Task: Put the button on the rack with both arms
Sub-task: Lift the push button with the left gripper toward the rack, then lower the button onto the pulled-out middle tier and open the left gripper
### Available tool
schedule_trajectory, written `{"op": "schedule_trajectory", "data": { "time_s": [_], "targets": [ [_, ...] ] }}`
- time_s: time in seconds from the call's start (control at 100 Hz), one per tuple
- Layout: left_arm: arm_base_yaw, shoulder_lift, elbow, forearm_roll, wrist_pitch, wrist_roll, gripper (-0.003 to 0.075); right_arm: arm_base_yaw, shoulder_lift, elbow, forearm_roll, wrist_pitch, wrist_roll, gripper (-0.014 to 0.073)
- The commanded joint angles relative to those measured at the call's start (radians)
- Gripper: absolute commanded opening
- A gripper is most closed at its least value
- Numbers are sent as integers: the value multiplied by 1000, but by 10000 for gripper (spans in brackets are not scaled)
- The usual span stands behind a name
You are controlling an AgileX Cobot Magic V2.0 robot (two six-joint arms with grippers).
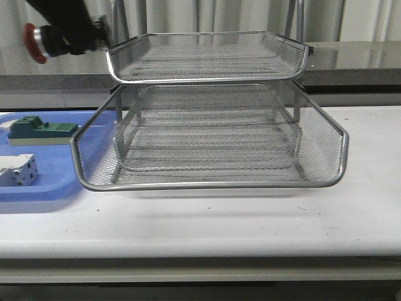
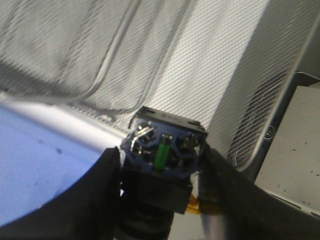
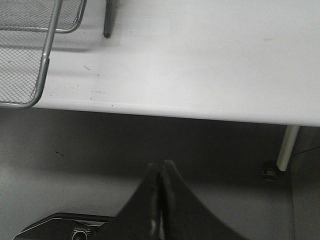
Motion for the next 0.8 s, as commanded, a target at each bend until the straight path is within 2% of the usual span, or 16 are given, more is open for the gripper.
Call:
{"op": "schedule_trajectory", "data": {
  "time_s": [0.0,0.22,0.42,0.72,0.79],
  "targets": [
    [-67,-37,-21,-43,7,-12,-20,0,0,-34,-14,-45,-5,-68],
    [-189,40,-21,-92,-114,-11,-20,0,0,-34,-14,-45,-5,-68],
    [-242,134,-34,-87,-255,-4,-20,0,0,-34,-14,-45,-5,-68],
    [-245,259,-104,-87,-259,-4,-19,0,0,-34,-14,-45,-5,-68],
    [-245,269,-107,-87,-253,-4,3,0,0,-34,-14,-45,-5,-68]
  ]
}}
